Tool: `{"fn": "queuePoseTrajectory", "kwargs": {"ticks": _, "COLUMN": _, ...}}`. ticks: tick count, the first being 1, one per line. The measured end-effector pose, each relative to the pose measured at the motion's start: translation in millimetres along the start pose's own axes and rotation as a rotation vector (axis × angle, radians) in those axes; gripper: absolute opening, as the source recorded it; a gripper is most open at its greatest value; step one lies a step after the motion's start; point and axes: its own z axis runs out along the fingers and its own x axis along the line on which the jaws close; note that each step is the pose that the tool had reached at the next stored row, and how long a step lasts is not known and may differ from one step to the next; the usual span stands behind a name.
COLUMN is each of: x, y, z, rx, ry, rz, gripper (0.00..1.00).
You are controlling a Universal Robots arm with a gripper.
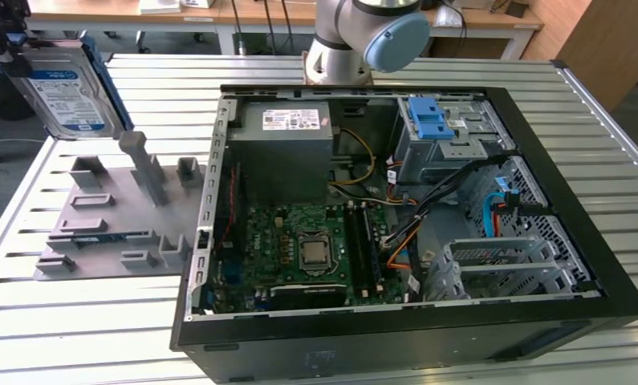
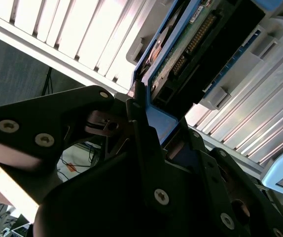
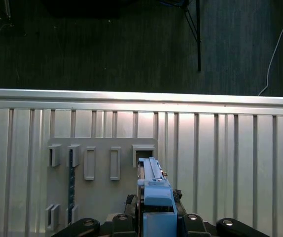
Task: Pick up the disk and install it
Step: 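Pick up the disk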
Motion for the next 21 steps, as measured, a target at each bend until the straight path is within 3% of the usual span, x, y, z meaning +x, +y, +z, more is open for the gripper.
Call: {"fn": "queuePoseTrajectory", "kwargs": {"ticks": 21, "x": -0.4, "y": 0.2, "z": -9.9, "rx": 0.0, "ry": 0.0, "rz": 0.0, "gripper": 0.36}}
